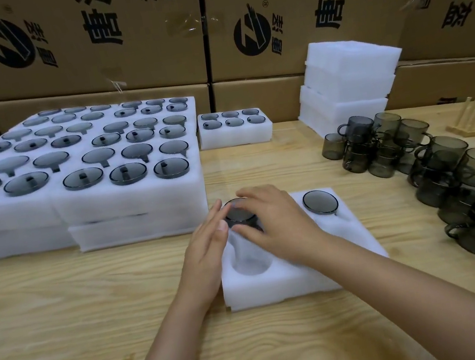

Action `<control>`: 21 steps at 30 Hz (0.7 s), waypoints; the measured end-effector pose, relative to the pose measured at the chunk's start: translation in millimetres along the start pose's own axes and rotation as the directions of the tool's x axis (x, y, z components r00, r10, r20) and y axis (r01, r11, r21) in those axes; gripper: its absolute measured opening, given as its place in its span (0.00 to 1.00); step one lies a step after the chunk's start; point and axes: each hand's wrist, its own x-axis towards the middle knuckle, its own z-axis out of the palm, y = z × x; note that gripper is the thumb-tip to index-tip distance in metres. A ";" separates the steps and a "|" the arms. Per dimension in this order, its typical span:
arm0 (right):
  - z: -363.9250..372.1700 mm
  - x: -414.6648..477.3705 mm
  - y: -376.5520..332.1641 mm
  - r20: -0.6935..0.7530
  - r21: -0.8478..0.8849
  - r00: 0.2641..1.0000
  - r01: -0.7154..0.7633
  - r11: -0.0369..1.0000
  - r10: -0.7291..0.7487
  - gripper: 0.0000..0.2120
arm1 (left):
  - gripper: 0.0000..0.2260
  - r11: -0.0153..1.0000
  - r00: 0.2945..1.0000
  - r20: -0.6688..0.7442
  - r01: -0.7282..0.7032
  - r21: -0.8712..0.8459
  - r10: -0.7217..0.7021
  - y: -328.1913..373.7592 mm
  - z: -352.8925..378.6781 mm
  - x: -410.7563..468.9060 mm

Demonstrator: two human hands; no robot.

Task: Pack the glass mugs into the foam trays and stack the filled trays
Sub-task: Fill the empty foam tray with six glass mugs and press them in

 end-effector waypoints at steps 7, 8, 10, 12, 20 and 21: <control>5.2 0.6 4.7 0.412 -0.154 0.910 0.024 0.988 0.042 0.40 | 0.15 1.000 1.000 -0.003 0.014 0.007 -0.014 -3.2 -0.6 1.7; 4.9 0.2 4.6 0.415 -0.160 0.909 0.026 0.987 0.043 0.40 | 0.15 1.000 1.000 -0.005 0.014 0.008 -0.014 -2.9 -0.5 1.6; 3.6 -0.5 3.9 0.421 -0.157 0.906 0.037 0.987 0.033 0.41 | 0.15 1.000 1.000 -0.003 0.016 0.010 -0.016 -2.8 -0.5 1.5; -1.1 -1.0 4.3 0.406 -0.054 0.914 0.014 0.998 0.009 0.40 | 0.15 1.000 1.000 -0.008 0.014 0.014 -0.014 -3.3 -0.8 1.5; -57.7 17.0 103.5 -0.296 0.251 0.865 -0.338 0.907 0.405 0.21 | 0.15 1.000 0.999 -0.031 0.027 0.007 -0.026 -8.9 -1.5 2.0; -64.4 20.9 124.6 -0.315 0.213 0.830 -0.412 0.886 0.461 0.19 | 0.15 1.000 0.999 -0.035 0.021 0.011 -0.021 -8.6 -1.4 1.9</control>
